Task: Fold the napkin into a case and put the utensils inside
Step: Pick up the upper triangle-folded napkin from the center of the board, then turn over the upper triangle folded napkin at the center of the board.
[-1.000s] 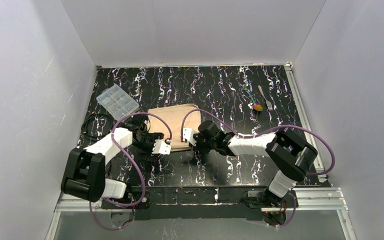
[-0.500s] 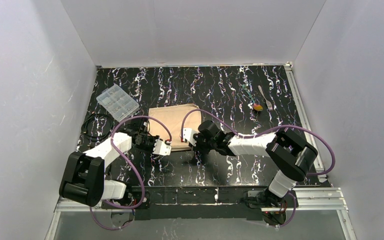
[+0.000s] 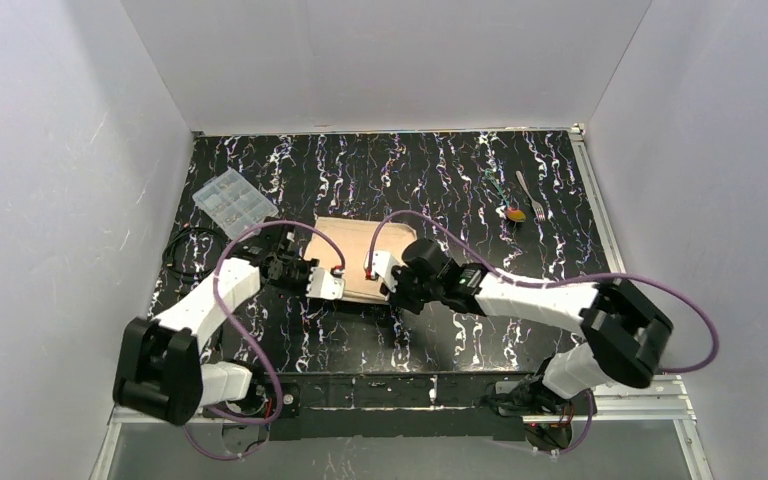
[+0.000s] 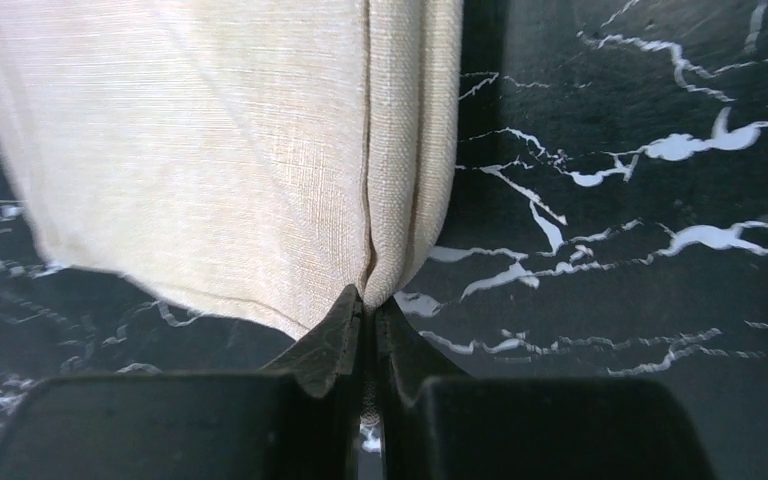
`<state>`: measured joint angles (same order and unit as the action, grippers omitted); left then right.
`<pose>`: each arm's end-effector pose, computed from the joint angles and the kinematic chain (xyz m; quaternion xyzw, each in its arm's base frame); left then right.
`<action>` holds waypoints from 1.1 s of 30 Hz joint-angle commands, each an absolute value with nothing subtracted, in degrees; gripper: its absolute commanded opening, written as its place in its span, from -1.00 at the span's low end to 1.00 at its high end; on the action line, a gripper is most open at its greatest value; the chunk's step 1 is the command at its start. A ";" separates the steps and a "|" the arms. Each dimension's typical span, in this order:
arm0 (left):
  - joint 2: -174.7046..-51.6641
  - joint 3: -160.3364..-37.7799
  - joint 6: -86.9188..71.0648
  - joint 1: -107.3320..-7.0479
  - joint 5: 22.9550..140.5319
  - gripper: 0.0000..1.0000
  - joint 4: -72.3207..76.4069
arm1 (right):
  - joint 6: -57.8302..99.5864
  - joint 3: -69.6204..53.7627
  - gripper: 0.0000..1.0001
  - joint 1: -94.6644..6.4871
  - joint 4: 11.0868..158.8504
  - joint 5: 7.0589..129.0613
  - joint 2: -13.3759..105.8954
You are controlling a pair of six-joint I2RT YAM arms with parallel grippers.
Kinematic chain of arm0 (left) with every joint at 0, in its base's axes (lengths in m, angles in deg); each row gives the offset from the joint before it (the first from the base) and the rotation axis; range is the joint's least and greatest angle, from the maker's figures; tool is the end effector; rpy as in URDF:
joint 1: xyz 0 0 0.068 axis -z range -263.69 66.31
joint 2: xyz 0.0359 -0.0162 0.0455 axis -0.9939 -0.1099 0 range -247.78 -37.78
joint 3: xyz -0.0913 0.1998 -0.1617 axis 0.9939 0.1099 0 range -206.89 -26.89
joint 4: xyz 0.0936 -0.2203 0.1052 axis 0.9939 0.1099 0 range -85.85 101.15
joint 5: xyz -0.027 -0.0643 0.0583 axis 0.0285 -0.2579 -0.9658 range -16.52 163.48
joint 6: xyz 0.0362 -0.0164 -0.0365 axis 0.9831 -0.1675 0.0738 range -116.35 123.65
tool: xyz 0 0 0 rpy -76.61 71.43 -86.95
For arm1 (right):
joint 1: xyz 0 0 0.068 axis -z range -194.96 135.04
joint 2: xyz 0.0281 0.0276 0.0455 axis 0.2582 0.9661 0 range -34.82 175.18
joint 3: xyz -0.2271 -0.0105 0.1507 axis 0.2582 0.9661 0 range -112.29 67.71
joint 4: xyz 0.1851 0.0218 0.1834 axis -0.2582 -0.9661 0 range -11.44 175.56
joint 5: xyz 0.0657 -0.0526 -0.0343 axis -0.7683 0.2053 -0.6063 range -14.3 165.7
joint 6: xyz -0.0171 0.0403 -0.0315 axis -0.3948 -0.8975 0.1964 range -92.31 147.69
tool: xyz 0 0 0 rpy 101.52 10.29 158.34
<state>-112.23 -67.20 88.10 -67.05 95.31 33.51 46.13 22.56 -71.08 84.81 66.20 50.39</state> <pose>0.2199 -0.0795 0.1841 0.7655 0.5739 -0.0274 0.2896 0.1659 0.2580 0.1934 -0.5762 0.7002 0.2052 0.3682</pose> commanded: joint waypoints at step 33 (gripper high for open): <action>-109.10 -100.25 65.59 -59.52 106.05 -1.00 79.19 | 13.50 2.98 -0.97 -68.28 52.79 65.29 33.52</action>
<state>-104.08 -101.34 69.34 -59.55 107.87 86.43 10.83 1.31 -78.77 47.48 67.93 32.07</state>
